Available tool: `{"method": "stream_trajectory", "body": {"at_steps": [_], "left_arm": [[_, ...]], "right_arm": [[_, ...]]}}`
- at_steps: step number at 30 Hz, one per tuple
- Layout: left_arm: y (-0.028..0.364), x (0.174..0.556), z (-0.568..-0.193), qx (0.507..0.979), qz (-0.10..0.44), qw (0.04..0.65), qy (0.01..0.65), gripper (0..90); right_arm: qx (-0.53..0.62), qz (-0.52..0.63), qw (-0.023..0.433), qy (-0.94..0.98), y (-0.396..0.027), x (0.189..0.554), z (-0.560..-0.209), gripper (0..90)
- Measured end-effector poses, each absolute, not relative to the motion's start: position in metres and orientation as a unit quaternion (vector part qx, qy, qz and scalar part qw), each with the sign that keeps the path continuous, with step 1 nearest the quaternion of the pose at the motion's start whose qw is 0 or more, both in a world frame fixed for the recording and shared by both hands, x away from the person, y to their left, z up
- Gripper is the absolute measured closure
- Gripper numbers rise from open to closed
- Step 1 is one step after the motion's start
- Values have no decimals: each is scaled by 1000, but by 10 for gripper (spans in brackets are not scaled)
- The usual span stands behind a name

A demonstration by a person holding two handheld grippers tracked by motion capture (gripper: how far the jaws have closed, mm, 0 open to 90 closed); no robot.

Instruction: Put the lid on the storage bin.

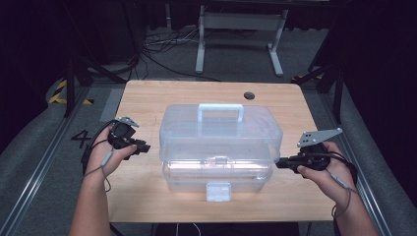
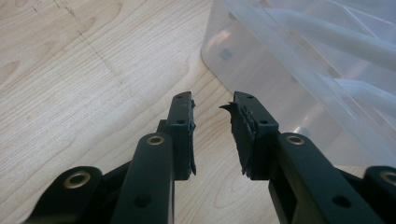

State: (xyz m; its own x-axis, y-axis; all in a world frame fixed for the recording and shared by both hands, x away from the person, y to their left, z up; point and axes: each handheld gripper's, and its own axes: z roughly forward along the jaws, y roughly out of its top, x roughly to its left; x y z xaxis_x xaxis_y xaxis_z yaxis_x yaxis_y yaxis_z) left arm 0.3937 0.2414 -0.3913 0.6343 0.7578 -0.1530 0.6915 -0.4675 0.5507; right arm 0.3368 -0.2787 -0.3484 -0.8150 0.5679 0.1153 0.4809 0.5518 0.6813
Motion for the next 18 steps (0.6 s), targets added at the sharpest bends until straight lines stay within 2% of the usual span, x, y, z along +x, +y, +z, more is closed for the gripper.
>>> {"method": "stream_trajectory", "body": {"at_steps": [18], "left_arm": [[241, 396, -396, 858, 48, 287, 422, 694]], "right_arm": [[285, 310, 37, 906, -272, 337, -358, 900]]}}
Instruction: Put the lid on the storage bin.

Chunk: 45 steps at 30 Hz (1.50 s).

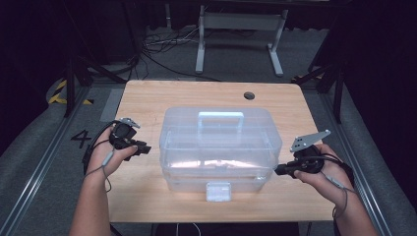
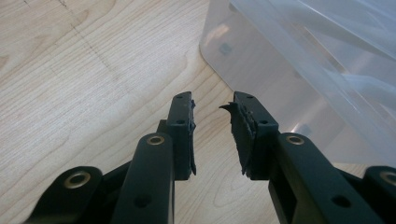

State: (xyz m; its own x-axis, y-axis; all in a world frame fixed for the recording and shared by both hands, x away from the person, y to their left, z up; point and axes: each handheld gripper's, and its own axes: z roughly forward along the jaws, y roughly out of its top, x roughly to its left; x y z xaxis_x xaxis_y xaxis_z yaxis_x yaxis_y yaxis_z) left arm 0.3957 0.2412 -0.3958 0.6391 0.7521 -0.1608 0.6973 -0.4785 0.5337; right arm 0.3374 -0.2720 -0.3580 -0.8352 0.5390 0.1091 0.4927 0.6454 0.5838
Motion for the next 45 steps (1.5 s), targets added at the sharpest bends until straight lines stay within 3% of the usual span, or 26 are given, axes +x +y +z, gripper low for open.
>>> {"method": "stream_trajectory", "body": {"at_steps": [30, 45], "left_arm": [[240, 398, -400, 860, 39, 282, 423, 689], [242, 396, -400, 859, 45, 284, 425, 671]], "right_arm": [[279, 242, 9, 929, -267, 340, -375, 900], [280, 262, 18, 923, -276, 338, -364, 881]]}}
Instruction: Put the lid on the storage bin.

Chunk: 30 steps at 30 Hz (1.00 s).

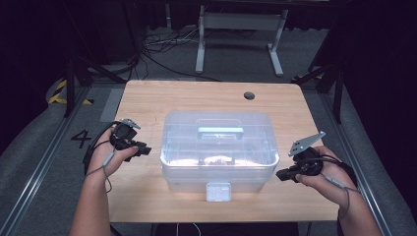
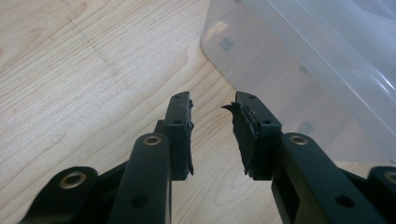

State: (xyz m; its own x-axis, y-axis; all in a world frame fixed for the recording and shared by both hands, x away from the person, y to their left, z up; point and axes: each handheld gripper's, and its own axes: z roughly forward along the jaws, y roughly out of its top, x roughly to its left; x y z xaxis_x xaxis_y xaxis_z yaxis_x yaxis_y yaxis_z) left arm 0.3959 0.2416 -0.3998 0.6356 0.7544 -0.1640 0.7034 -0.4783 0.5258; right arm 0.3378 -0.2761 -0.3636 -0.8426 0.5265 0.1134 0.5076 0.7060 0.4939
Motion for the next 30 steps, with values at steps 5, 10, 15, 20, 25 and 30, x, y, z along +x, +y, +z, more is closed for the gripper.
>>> {"method": "stream_trajectory", "body": {"at_steps": [5, 10, 15, 20, 25, 30], "left_arm": [[244, 391, -398, 856, 49, 288, 426, 646], [246, 387, -397, 854, 51, 294, 426, 644], [248, 383, -398, 851, 52, 295, 432, 640], [250, 378, -399, 848, 55, 295, 436, 635], [253, 372, -399, 845, 58, 299, 440, 632], [258, 367, -399, 842, 60, 301, 443, 630]], "right_arm": [[282, 278, 28, 918, -281, 338, -356, 881], [287, 302, 41, 908, -288, 340, -348, 880], [297, 332, 59, 893, -295, 344, -341, 874], [307, 362, 75, 877, -299, 349, -336, 864], [319, 389, 90, 860, -303, 357, -335, 859], [337, 412, 104, 840, -309, 369, -337, 847]]}}
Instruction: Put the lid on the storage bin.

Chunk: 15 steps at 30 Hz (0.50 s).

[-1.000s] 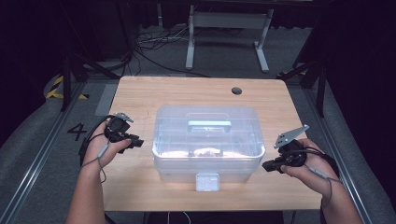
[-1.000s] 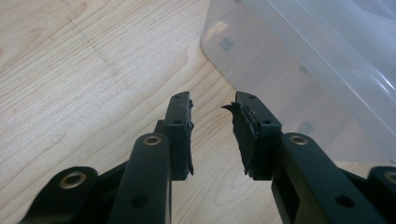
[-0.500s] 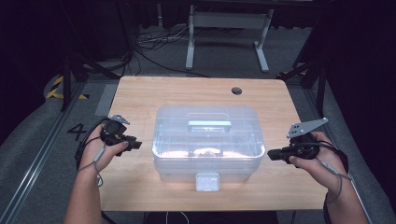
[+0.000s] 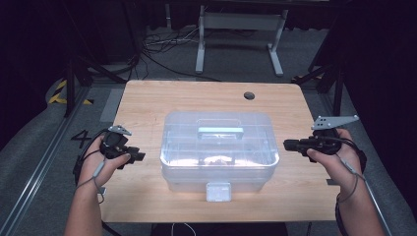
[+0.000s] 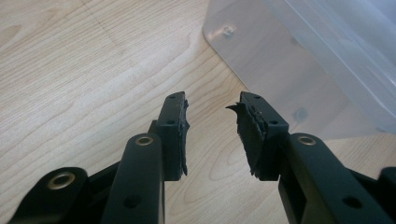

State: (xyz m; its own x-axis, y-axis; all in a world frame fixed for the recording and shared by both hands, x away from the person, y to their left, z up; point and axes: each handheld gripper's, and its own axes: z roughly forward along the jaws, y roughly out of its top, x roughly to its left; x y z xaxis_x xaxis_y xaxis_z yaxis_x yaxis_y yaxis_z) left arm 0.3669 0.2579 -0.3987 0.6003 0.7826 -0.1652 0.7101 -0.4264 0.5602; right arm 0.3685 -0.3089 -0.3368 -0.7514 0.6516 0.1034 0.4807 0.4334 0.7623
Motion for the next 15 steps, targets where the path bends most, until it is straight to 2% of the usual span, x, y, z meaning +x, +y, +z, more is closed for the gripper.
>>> {"method": "stream_trajectory", "body": {"at_steps": [5, 15], "left_arm": [[261, 365, -398, 837, 64, 306, 448, 629], [258, 370, -401, 837, 66, 305, 449, 614]], "right_arm": [[351, 423, 117, 827, -314, 376, -341, 840], [384, 436, 158, 798, -339, 393, -357, 740]]}}
